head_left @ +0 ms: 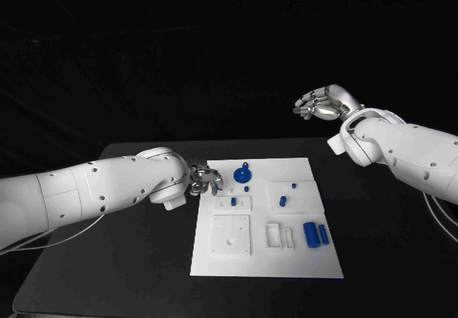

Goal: Assemble the parts on the task board

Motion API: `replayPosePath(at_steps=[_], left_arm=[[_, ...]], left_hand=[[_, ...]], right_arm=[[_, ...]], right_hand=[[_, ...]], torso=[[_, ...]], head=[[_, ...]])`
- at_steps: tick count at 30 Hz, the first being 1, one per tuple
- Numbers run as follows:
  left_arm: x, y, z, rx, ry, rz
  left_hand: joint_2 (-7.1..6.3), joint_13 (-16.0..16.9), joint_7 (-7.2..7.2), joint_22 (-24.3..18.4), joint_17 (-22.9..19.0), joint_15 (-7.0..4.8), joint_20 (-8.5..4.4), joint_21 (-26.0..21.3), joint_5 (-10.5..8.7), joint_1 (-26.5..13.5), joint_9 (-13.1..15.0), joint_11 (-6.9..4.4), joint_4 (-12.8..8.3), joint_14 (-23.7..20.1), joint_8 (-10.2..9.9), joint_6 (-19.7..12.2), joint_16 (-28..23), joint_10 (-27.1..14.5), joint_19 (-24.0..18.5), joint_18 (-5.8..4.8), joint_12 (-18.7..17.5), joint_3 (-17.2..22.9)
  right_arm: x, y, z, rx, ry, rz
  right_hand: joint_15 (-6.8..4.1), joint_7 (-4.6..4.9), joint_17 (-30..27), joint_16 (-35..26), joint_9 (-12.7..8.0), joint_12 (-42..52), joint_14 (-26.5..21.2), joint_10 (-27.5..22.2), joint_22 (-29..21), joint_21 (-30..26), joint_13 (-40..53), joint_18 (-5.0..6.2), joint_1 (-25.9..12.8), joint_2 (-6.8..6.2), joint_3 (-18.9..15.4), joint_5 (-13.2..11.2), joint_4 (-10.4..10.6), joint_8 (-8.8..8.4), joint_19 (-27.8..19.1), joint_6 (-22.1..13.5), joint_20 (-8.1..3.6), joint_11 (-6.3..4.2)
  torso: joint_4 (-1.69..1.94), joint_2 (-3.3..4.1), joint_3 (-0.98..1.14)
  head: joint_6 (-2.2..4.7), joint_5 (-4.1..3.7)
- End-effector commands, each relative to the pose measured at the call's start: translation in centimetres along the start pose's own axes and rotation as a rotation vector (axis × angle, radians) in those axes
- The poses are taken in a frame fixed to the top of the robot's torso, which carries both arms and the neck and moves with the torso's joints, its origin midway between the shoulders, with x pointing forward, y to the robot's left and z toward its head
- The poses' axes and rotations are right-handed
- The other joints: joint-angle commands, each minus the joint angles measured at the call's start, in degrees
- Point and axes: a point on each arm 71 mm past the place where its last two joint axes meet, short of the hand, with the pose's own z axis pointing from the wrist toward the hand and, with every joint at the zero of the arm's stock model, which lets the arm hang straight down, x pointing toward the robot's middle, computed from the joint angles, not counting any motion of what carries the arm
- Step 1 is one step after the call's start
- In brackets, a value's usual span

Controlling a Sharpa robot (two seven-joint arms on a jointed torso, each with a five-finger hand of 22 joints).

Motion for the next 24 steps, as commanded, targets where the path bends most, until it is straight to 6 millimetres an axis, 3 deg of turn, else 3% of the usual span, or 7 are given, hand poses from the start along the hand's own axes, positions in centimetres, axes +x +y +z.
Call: replayPosePath(at_steps=[1,5,11,14,24], left_arm=[[-0.1,-0.5,0.0,0.008,-0.055,0.068],[0.4,-0.9,0.1,0.007,-0.021,0.099],[0.9,-1.1,0.5,-0.002,0.020,0.119],[1.1,-1.0,0.6,-0.009,0.043,0.130],[2.0,-0.8,1.2,-0.023,0.125,0.133]], left_hand=[[0.09,-0.1,-0.67,-0.1,0.0,-1.71,-6.03,0.3,2.09,0.7,0.1,-1.18,-0.8,2.0,-0.4,1.0,-0.2,1.6,0.4,0.86,-0.3,7.9],[0.10,-0.1,-0.69,-0.1,0.0,-1.70,-6.02,0.4,2.10,0.7,0.1,-1.19,-0.8,2.1,-0.4,1.1,-0.3,1.7,0.5,0.88,-0.3,8.0],[0.15,-0.1,-0.68,-0.1,0.0,-1.69,-6.00,0.4,2.07,0.7,0.1,-1.18,-0.8,2.1,-0.5,1.1,-0.3,1.7,0.5,0.88,-0.3,8.1],[0.19,-0.1,-0.67,-0.1,0.0,-1.67,-5.99,0.4,2.05,0.7,0.1,-1.17,-0.8,2.1,-0.5,1.1,-0.3,1.7,0.5,0.87,-0.4,8.1],[0.37,-0.1,-0.59,-0.1,0.0,-1.57,-5.90,0.4,1.98,0.6,0.1,-1.08,-0.8,2.0,-0.8,1.0,-0.4,1.7,0.4,0.82,-0.5,8.3]], right_arm=[[0.0,0.2,0.1,-0.012,-0.012,0.031],[0.4,0.2,0.4,-0.005,0.004,0.035],[0.8,0.3,0.6,-0.004,0.026,0.043],[0.9,0.4,0.7,-0.006,0.029,0.046],[1.2,0.6,0.8,-0.011,0.035,0.051]], right_hand=[[0.39,0.03,-0.1,-0.3,-0.1,-0.3,0.0,0.4,-0.1,-0.4,-0.2,-0.03,0.2,0.11,-0.4,0.3,-0.1,-0.15,-0.1,-0.3,0.36,-0.06],[0.78,0.14,-1.1,-1.2,-0.4,-1.6,-0.9,-0.2,-0.5,-1.3,-1.2,-0.03,0.3,0.19,-0.7,0.4,-0.1,-0.01,-1.1,-0.3,0.82,0.21],[3.64,0.48,-6.8,-7.8,-1.0,-10.0,-4.7,-3.0,-2.5,-5.9,-7.5,-1.00,0.5,0.29,-0.2,0.3,-0.1,0.28,-6.5,-0.8,2.39,2.79],[4.47,0.53,-9.6,-10.6,-1.4,-14.1,-5.1,-2.5,-3.0,-7.2,-10.9,-1.11,0.8,0.36,-0.3,0.3,-0.1,0.53,-8.1,-1.0,3.01,3.53],[4.53,0.55,-11.1,-11.9,-1.9,-16.6,-4.3,-0.7,-2.9,-7.6,-13.4,-0.72,1.0,0.45,-0.8,0.4,-0.1,0.83,-8.2,-1.2,3.46,3.55]], torso=[[-0.10,-0.07,0.05],[-0.11,0.01,0.02],[-0.07,0.07,-0.01],[-0.13,0.08,-0.03],[-0.14,0.08,-0.05]], head=[[-0.31,0.08],[-0.46,0.05],[-0.86,0.06],[-1.05,0.13],[-1.39,0.19]])
